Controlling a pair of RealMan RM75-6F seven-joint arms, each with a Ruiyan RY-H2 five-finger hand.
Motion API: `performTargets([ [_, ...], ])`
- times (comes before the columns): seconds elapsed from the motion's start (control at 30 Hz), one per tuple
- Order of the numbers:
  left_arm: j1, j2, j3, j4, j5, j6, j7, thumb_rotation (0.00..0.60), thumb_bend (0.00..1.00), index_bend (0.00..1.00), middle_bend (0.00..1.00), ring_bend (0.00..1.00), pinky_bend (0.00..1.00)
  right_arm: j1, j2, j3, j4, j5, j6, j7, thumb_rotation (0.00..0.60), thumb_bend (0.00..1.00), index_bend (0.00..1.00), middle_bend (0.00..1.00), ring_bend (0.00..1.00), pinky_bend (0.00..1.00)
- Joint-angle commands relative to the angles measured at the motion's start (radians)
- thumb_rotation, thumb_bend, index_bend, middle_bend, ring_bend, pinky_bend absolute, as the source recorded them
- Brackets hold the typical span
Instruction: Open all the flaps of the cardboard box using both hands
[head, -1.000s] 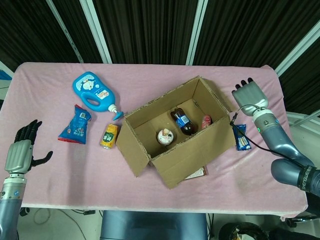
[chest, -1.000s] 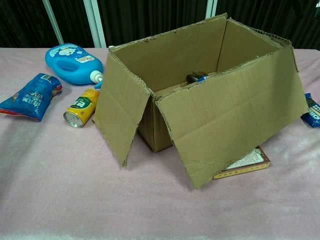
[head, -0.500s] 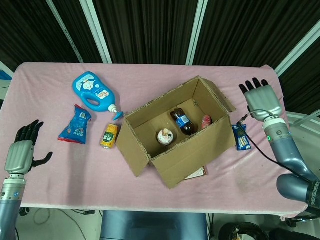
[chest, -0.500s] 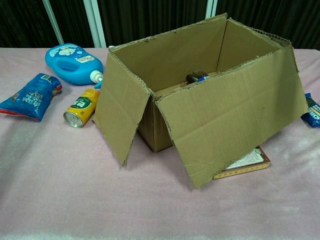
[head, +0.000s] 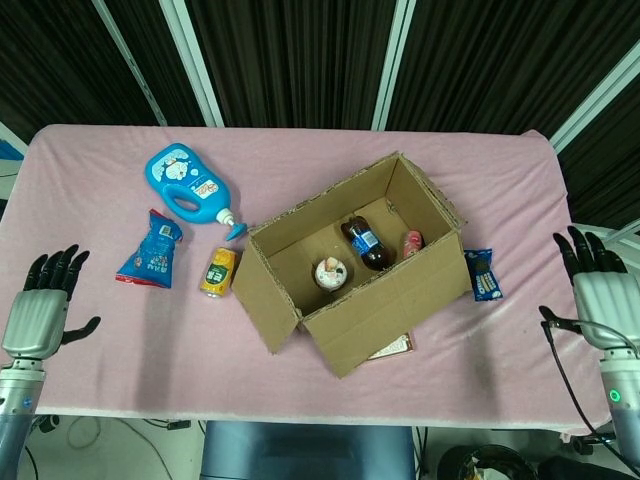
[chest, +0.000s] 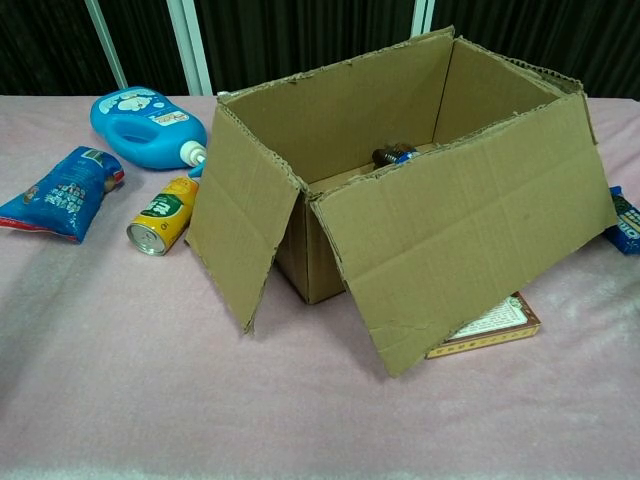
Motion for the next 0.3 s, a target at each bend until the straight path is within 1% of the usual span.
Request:
performTargets([
  [0.03, 0.025, 0.008, 0.019, 0.016, 0.019, 0.027, -0.01, 0.6, 0.15, 0.0, 0.0, 0.0, 0.0, -0.115, -0.064, -0.051, 0.081, -0.123, 0.107, 0.092, 0.461, 0.23, 0.0, 0.0, 0.0, 0.21],
  [0.2, 0.026, 0.002, 0.015, 0.045, 0.025, 0.028, -0.036, 0.6, 0.15, 0.0, 0.0, 0.0, 0.0, -0.195, -0.131, -0.075, 0.205, -0.202, 0.17, 0.138, 0.456, 0.23, 0.0, 0.0, 0.0, 0.21],
  [0.3, 0.024, -0.006, 0.016, 0.052, 0.031, 0.026, -0.043, 0.6, 0.15, 0.0, 0.0, 0.0, 0.0, -0.225, -0.158, -0.067, 0.243, -0.21, 0.177, 0.188, 0.477, 0.23, 0.0, 0.0, 0.0, 0.21],
])
